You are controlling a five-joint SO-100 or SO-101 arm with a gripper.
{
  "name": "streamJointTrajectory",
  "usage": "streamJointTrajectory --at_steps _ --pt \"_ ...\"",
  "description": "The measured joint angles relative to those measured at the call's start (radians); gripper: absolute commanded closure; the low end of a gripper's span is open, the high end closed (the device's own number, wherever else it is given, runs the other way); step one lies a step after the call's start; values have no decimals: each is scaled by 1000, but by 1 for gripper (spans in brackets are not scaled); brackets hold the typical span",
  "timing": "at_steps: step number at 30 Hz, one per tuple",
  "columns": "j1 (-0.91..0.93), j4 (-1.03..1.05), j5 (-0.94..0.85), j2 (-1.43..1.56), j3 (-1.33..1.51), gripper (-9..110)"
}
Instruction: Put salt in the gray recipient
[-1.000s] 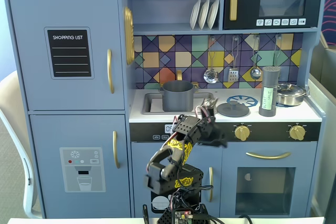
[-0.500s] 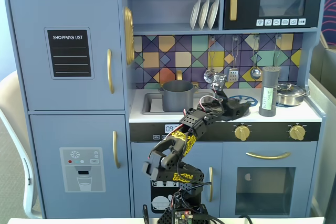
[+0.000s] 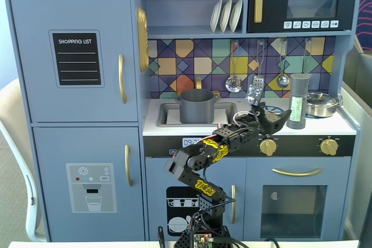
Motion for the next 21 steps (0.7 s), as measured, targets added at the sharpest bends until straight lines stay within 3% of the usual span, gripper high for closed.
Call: streamJointTrajectory --at_steps 21 --pt "0 2 -37 -520 -468 52"
